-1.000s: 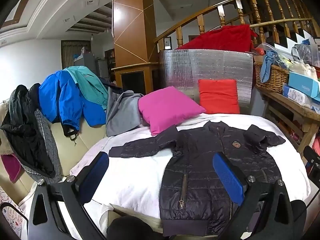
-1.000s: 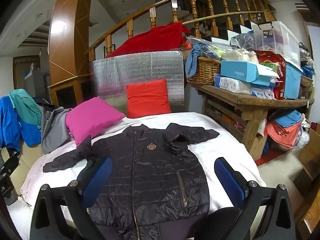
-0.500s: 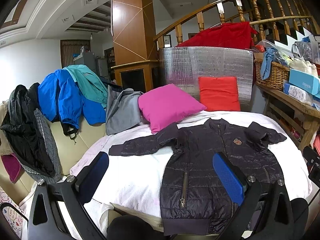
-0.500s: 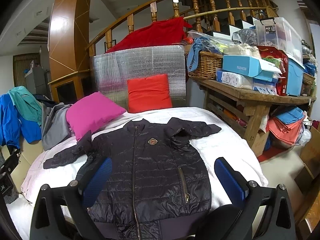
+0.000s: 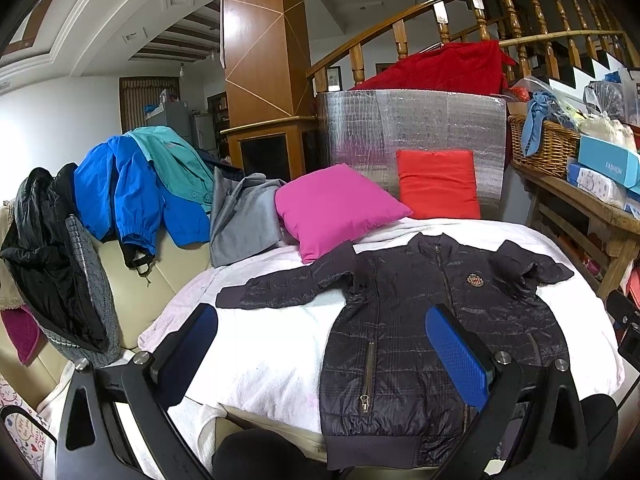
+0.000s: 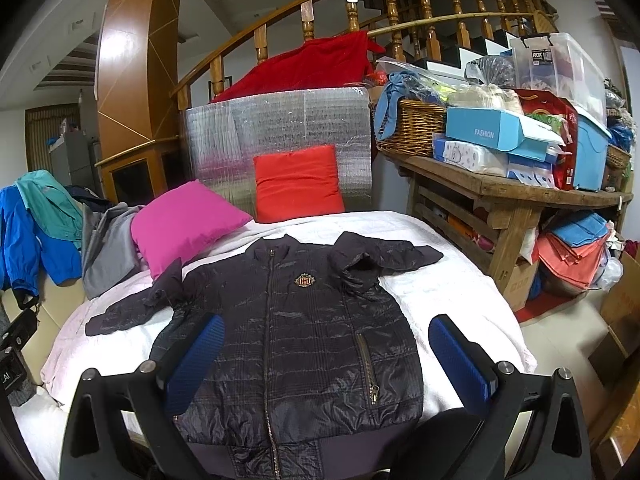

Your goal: Fold large clothes

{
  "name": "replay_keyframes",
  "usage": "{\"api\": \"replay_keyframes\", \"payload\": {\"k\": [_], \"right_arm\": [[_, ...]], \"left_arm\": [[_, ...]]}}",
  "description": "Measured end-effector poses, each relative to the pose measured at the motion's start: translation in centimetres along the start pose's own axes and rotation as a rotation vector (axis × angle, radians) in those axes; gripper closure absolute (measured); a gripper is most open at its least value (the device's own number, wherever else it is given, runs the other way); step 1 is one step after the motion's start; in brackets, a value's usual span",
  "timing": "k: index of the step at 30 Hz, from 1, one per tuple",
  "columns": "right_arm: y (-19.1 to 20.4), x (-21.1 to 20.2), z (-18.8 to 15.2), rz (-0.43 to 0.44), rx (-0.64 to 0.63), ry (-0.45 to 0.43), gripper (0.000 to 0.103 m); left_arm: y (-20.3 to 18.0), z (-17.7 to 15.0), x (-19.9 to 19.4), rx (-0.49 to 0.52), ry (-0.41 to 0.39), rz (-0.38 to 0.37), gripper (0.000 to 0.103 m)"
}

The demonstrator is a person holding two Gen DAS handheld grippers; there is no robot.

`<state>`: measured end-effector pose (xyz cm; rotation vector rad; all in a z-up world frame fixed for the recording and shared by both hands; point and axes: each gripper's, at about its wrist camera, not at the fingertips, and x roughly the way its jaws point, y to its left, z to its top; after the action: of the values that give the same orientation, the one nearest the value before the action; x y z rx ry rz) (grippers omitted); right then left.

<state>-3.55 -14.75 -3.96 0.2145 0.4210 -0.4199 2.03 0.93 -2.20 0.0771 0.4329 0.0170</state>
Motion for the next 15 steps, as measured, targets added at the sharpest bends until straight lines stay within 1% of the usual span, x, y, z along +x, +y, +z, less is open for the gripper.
{"api": "replay_keyframes", "payload": {"k": [15], "right_arm": [[-0.23,0.92,-0.09,0.001,0.003,0.013,0.0]], "left_arm": [[-0.03,-0.27,0.63,0.01,0.009,0.002,0.0]]}}
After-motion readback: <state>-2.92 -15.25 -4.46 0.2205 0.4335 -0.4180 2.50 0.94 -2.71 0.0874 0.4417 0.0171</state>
